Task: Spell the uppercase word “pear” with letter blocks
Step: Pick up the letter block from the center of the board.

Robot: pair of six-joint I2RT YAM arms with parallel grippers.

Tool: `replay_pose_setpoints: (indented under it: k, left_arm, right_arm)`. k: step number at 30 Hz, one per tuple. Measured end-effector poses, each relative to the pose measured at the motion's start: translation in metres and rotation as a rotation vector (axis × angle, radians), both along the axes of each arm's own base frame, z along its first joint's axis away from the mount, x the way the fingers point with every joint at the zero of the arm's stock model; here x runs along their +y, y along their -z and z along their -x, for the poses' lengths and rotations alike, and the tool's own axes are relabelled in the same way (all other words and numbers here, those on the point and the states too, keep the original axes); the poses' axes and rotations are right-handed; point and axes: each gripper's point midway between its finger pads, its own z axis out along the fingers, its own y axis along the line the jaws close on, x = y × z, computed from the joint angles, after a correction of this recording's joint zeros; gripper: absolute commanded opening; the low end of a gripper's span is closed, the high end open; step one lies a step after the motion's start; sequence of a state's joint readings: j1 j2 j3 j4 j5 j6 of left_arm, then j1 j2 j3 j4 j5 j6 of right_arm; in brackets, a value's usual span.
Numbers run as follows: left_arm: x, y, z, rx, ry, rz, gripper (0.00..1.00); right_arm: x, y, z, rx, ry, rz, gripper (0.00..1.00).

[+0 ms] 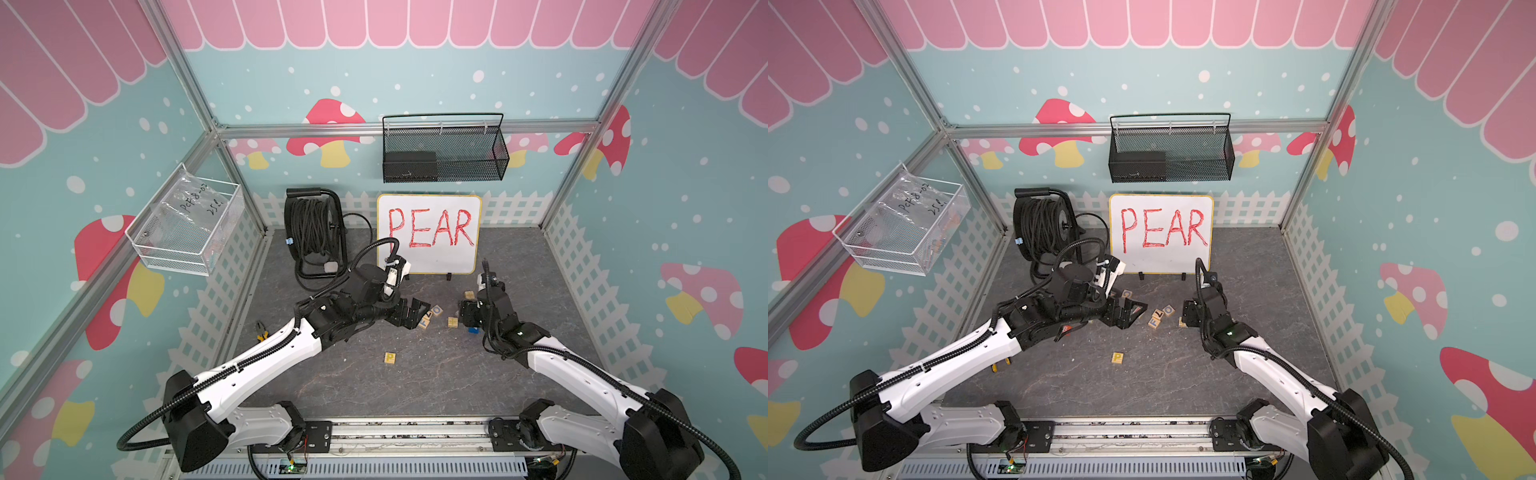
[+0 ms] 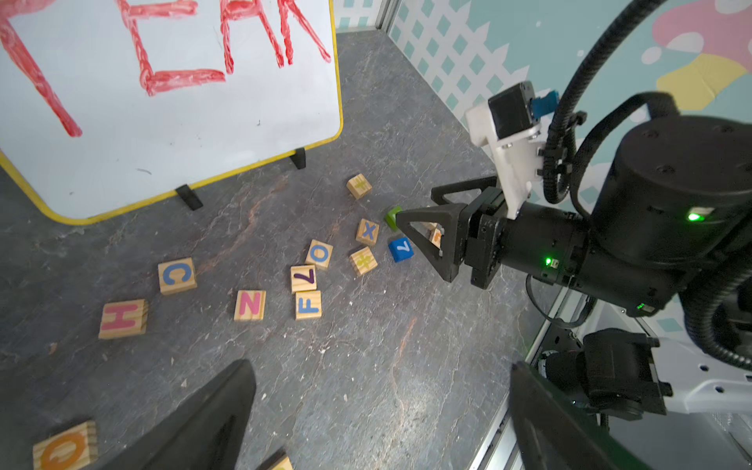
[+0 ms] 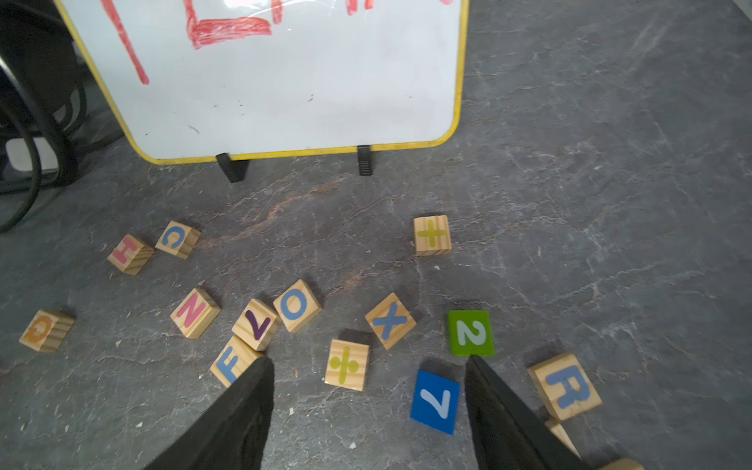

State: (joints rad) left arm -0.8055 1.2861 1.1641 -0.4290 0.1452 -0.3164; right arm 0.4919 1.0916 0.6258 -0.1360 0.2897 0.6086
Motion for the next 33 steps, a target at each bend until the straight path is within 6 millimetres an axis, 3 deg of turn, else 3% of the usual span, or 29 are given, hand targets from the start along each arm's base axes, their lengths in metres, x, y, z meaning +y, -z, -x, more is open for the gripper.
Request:
replay_pose_setpoints:
  k: [6,18,22,27,33]
  left_arm:
    - [-0.017,0.002,-0.006,0.001,0.061,-0.016,0.99]
    - [-0.026,0.027,0.002,0.045,0.133,-0.038,0.99]
    - [-0.025,0.034,0.005,0.058,0.139,-0.048,0.99]
    - [-0.024,0.028,0.01,0.042,0.143,-0.039,0.99]
    - [-0.028,0.019,0.02,0.016,0.161,-0.028,0.99]
  right_arm:
    - [-0.036,0.004,-0.003,0.01,0.111,-0.029,0.74]
    - [-0.065,0.021,0.002,0.068,0.206,-0.074,0.71]
    - [-0.07,0.042,0.015,0.129,0.25,-0.112,0.68]
    - [-0.076,0.071,0.044,0.211,0.325,-0.179,0.67]
    - [-0.079,0.087,0.063,0.247,0.396,-0.255,0.63]
